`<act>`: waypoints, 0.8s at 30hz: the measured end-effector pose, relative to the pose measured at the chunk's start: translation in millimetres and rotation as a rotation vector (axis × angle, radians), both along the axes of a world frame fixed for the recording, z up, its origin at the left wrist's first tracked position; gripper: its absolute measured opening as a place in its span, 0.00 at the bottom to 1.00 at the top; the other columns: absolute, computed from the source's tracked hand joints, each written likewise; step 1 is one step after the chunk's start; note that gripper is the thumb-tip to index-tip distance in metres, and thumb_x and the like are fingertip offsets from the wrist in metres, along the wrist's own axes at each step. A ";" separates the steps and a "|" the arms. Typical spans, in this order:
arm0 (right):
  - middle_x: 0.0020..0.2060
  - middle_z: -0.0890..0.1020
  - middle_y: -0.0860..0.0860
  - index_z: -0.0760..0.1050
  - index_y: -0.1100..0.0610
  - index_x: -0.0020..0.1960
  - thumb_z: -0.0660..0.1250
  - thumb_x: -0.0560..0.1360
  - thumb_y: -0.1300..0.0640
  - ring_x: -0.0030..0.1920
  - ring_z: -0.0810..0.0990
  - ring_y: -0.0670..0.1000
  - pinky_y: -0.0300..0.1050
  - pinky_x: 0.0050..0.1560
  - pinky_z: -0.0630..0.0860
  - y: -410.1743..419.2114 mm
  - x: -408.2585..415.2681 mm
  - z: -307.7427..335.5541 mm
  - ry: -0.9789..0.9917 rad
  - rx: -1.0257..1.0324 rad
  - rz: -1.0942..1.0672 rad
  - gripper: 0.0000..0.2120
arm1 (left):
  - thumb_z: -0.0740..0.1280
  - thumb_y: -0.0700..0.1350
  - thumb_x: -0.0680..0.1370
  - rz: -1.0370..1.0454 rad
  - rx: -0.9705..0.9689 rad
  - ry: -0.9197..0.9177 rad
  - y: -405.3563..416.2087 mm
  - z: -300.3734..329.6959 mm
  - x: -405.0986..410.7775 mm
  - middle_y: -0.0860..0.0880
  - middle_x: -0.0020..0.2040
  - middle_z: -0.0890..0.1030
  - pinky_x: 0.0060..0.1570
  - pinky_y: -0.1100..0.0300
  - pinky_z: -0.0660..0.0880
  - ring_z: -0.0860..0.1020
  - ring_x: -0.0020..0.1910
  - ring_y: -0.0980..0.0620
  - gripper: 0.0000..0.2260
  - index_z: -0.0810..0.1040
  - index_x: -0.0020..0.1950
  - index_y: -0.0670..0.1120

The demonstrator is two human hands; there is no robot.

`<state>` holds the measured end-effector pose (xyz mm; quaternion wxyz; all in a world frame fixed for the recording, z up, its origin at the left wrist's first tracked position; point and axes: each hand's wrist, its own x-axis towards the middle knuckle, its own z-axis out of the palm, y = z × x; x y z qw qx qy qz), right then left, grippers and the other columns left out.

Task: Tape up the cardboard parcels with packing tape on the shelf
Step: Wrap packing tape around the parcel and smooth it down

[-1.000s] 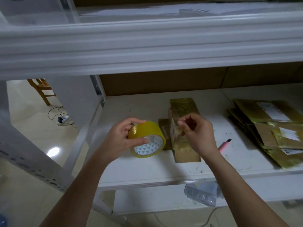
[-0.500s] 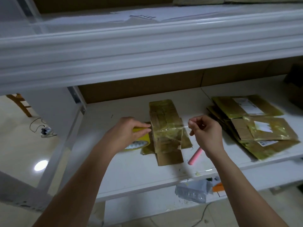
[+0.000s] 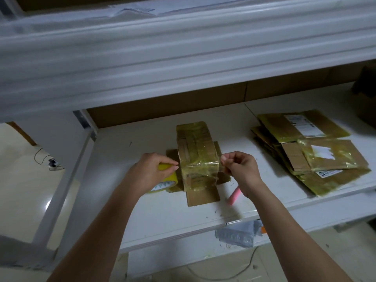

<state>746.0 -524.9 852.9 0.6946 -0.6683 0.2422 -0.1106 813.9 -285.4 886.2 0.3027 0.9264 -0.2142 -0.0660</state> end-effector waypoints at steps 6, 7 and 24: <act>0.31 0.76 0.51 0.78 0.61 0.43 0.64 0.78 0.68 0.26 0.72 0.45 0.35 0.31 0.73 0.4 0.8 -9.2 -0.033 0.141 0.067 0.07 | 0.71 0.52 0.76 0.072 -0.038 0.034 -8.0 -10.7 -2.0 0.59 0.50 0.82 0.53 0.58 0.74 0.78 0.51 0.59 0.08 0.85 0.53 0.54; 0.31 0.76 0.51 0.78 0.61 0.44 0.65 0.79 0.67 0.26 0.72 0.44 0.35 0.31 0.72 1.0 0.0 -10.1 -0.044 0.131 0.077 0.07 | 0.71 0.51 0.76 0.074 -0.053 0.035 -8.9 -11.9 -3.2 0.60 0.49 0.81 0.52 0.59 0.73 0.78 0.51 0.60 0.07 0.85 0.53 0.54; 0.74 0.63 0.38 0.54 0.39 0.78 0.57 0.77 0.37 0.72 0.62 0.38 0.41 0.70 0.65 24.5 -34.8 -25.3 -0.188 -0.161 0.275 0.30 | 0.69 0.50 0.78 0.080 -0.087 0.059 -18.1 -15.9 -14.2 0.56 0.53 0.81 0.51 0.59 0.73 0.77 0.52 0.60 0.09 0.83 0.57 0.53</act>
